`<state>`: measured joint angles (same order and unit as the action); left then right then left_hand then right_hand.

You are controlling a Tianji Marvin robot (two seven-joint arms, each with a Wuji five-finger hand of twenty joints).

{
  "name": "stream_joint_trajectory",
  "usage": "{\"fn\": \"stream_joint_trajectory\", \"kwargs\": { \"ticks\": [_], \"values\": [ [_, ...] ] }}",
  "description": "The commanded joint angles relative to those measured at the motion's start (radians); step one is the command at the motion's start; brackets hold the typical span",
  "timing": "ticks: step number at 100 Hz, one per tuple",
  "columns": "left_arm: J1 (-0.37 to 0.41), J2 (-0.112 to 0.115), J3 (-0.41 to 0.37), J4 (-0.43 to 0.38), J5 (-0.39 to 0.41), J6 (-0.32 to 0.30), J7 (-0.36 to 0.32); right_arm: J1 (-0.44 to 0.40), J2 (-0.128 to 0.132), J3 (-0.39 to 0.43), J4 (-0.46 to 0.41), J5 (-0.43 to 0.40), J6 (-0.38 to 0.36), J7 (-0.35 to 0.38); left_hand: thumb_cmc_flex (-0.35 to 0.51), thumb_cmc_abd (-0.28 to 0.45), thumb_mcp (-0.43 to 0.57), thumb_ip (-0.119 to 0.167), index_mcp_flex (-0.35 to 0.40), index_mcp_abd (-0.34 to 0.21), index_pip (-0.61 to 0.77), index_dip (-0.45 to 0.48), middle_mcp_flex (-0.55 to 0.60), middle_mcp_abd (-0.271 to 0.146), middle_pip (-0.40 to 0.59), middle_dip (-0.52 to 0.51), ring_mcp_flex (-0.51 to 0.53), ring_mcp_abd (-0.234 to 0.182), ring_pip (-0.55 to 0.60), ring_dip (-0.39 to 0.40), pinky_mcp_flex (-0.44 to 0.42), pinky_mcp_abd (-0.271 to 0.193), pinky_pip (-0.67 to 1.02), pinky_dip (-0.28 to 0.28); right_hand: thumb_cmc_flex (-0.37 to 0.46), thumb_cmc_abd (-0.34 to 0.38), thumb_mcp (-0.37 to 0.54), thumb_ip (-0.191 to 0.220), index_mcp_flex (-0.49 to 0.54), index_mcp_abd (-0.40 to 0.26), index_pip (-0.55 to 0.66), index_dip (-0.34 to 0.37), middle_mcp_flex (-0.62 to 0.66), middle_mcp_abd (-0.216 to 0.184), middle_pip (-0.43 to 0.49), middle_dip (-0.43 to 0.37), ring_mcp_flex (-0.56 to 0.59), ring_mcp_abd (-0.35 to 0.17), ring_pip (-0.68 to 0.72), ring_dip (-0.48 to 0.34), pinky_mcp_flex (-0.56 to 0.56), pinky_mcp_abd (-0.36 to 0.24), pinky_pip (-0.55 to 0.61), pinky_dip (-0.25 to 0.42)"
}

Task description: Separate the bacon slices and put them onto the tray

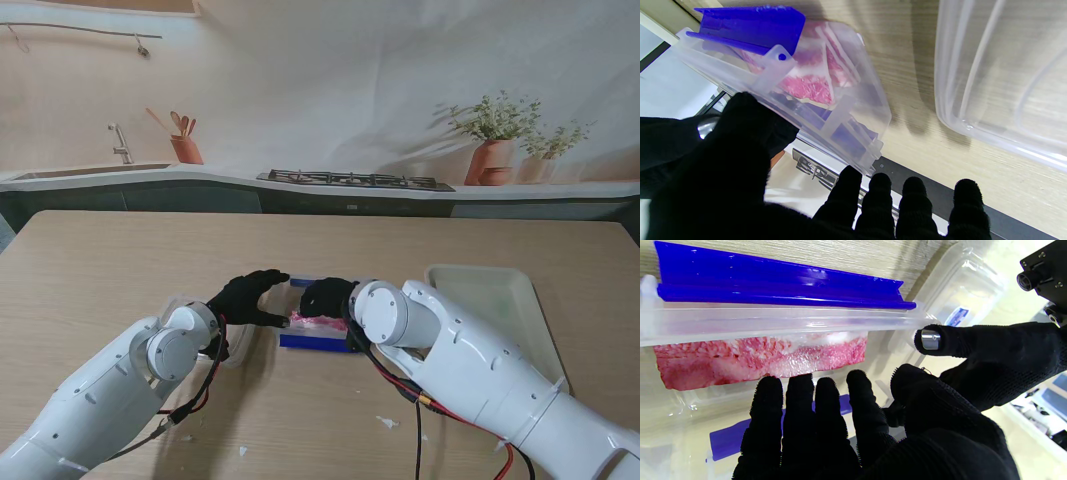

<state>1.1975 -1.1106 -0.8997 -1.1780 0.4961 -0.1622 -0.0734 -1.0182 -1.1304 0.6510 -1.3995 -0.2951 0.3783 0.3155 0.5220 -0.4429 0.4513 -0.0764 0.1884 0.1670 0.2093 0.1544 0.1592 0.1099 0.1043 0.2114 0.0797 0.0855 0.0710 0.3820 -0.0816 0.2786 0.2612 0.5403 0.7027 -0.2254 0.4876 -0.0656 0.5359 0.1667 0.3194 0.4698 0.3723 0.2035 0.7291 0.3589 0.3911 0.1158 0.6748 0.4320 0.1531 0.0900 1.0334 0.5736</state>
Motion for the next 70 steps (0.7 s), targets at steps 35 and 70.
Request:
{"fn": "stream_joint_trajectory", "kwargs": {
  "ticks": [35,70],
  "values": [
    [0.01,0.0,0.01,0.005,0.001,0.007,-0.025,0.024,0.004,-0.046,0.02,-0.013,0.01,0.051,0.026,-0.053,0.043,0.016,0.011,0.021,0.01,0.013,0.004,-0.042,0.012,-0.01,-0.037,-0.024,-0.003,0.001,-0.016,-0.002,-0.039,0.014,0.002,-0.111,0.165,-0.015,-0.008,0.014,0.044,-0.013,0.041,0.007,0.181,0.076,0.122,0.076,0.332,0.139,0.045,0.009,0.159,0.08],
    [0.009,0.001,0.011,0.006,0.0,0.007,-0.027,0.029,0.002,-0.053,0.008,-0.034,0.04,0.038,0.026,-0.055,0.044,0.016,0.014,0.024,0.01,0.013,0.006,-0.04,0.014,-0.011,-0.037,-0.022,-0.004,0.001,-0.016,-0.001,-0.043,0.015,0.007,-0.134,0.202,-0.02,-0.03,0.032,0.037,-0.034,0.05,0.012,0.235,0.138,0.153,0.065,0.423,0.181,0.068,0.011,0.217,0.122]
  ]
}}
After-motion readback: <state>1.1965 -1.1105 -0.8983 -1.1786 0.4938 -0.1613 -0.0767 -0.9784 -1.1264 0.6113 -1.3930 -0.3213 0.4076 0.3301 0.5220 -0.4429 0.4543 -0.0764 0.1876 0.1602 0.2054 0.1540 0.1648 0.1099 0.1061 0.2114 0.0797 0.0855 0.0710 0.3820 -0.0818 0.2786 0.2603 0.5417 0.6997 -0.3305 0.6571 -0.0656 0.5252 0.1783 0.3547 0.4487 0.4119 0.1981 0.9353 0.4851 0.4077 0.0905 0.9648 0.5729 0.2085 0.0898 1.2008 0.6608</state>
